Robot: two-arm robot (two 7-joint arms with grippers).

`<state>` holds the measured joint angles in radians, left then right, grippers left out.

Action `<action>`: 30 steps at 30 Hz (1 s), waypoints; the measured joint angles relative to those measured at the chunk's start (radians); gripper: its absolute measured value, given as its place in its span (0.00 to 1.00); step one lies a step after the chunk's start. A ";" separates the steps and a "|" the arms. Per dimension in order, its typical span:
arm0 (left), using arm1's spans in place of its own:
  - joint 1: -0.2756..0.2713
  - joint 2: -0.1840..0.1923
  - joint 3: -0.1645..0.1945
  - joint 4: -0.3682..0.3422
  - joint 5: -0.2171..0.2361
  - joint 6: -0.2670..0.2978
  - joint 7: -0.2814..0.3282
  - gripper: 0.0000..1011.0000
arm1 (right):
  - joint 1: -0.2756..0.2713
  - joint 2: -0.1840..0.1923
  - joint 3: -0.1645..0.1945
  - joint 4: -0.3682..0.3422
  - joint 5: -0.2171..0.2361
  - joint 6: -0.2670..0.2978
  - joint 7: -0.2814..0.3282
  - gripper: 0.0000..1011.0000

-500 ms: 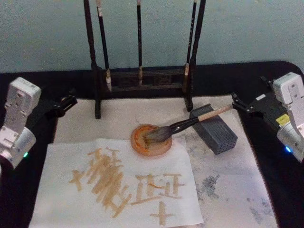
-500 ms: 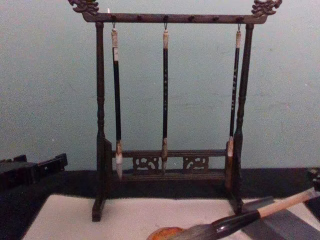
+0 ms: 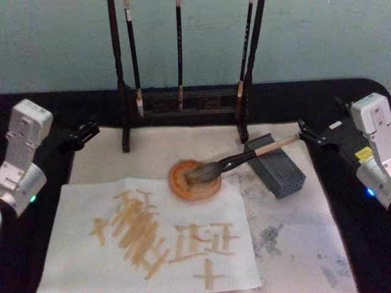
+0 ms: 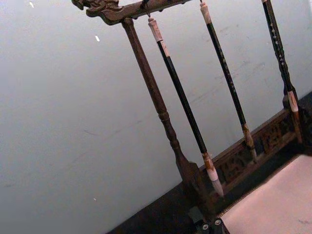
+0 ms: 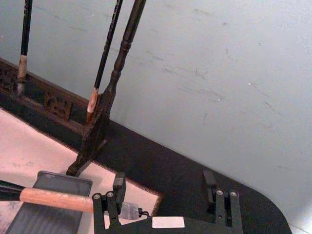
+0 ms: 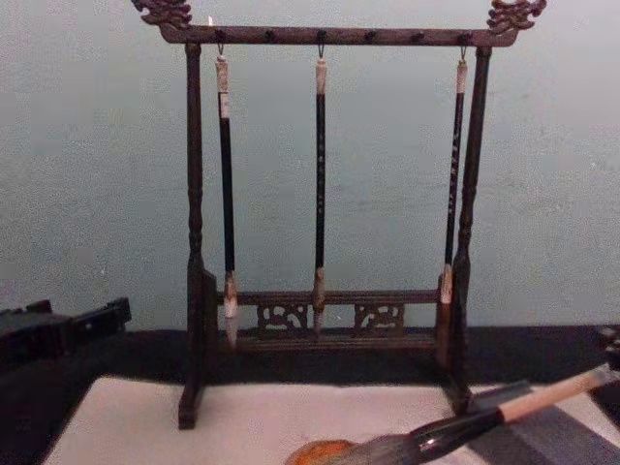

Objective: Pick up the brush from the inkstone, write on the paper, then place the brush back to its original position.

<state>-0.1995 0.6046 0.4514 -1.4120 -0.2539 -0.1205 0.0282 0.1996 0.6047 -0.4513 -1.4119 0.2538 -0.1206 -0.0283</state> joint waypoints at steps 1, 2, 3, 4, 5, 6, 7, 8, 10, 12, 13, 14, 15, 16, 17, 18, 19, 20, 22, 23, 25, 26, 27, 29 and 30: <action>0.000 0.000 0.000 0.000 0.000 0.000 0.000 0.99 | 0.000 0.000 0.000 0.000 0.000 0.000 0.000 0.99; 0.000 0.000 0.000 0.000 0.000 0.000 0.000 0.99 | 0.000 0.000 0.000 0.000 0.000 0.000 0.000 0.99; 0.000 0.000 0.000 0.000 0.000 0.000 0.000 0.99 | 0.000 0.000 0.000 0.000 0.000 0.000 0.000 0.99; 0.000 0.000 0.000 0.000 0.000 0.000 0.000 0.99 | 0.000 0.000 0.000 0.000 0.000 0.000 0.000 0.99; 0.000 0.000 0.000 0.000 0.000 0.000 0.000 0.99 | 0.000 0.000 0.000 0.000 0.000 0.000 0.000 0.99; 0.000 0.000 0.000 0.000 0.000 0.000 0.000 0.99 | 0.000 0.000 0.000 0.000 0.000 0.000 0.000 0.99; 0.000 0.000 0.000 0.000 0.000 0.000 0.000 0.99 | 0.000 0.000 0.000 0.000 0.000 0.000 0.000 0.99; 0.000 0.000 0.000 0.000 0.000 0.000 0.000 0.99 | 0.000 0.000 0.000 0.000 0.000 0.000 0.000 0.99; 0.000 0.000 0.000 0.000 0.000 0.000 0.000 0.99 | 0.000 0.000 0.000 0.000 0.000 0.000 0.000 0.99; 0.000 0.000 0.000 0.000 0.000 0.000 0.000 0.99 | 0.000 0.000 0.000 0.000 0.000 0.000 0.000 0.99; 0.000 0.000 0.000 0.000 0.000 0.000 0.000 0.99 | 0.000 0.000 0.000 0.000 0.000 0.000 0.000 0.99; 0.000 0.000 0.000 0.000 0.000 0.000 0.000 0.99 | 0.000 0.000 0.000 0.000 0.000 0.000 0.000 0.99; 0.000 0.000 0.000 0.000 0.000 0.000 0.000 0.99 | 0.000 0.000 0.000 0.000 0.000 0.000 0.000 0.99; 0.000 0.000 0.000 0.000 0.000 0.000 0.000 0.99 | 0.000 0.000 0.000 0.000 0.000 0.000 0.000 0.99; 0.000 0.000 0.000 0.000 0.000 0.000 0.000 0.99 | 0.000 0.000 0.000 0.000 0.000 0.000 0.000 0.99; 0.000 0.000 0.000 0.000 0.000 0.000 0.000 0.99 | 0.000 0.000 0.000 0.000 0.000 0.000 0.000 0.99; 0.000 0.000 0.000 0.000 0.000 0.000 0.000 0.99 | 0.000 0.000 0.000 0.000 0.000 0.000 0.000 0.99; 0.000 0.000 0.000 0.000 0.000 0.000 0.000 0.99 | 0.000 0.000 0.000 0.000 0.000 0.000 0.000 0.99; 0.000 0.000 0.000 0.000 0.000 0.000 0.000 0.99 | 0.000 0.000 0.000 0.000 0.000 0.000 0.000 0.99; 0.000 0.000 0.000 0.000 0.000 0.000 0.000 0.99 | 0.000 0.000 0.000 0.000 0.000 0.000 0.000 0.99; 0.000 0.000 0.000 0.000 0.000 0.000 0.000 0.99 | 0.000 0.000 0.000 0.000 0.000 0.000 0.000 0.99; 0.000 0.000 0.000 0.000 0.000 0.000 0.000 0.99 | 0.000 0.000 0.000 0.000 0.000 0.000 0.000 0.99; 0.000 0.000 0.000 0.000 0.000 0.000 0.000 0.99 | 0.000 0.000 0.000 0.000 0.000 0.000 0.000 0.99; 0.000 0.000 0.000 0.000 0.000 0.000 0.000 0.99 | 0.000 0.000 0.000 0.000 0.000 0.000 0.000 0.99; 0.000 0.000 0.000 0.000 0.000 0.000 0.000 0.99 | 0.000 0.000 0.001 0.000 0.000 0.000 0.001 0.99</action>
<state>-0.1995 0.6047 0.4514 -1.4120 -0.2539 -0.1205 0.0283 0.1992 0.6042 -0.4506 -1.4120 0.2542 -0.1204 -0.0277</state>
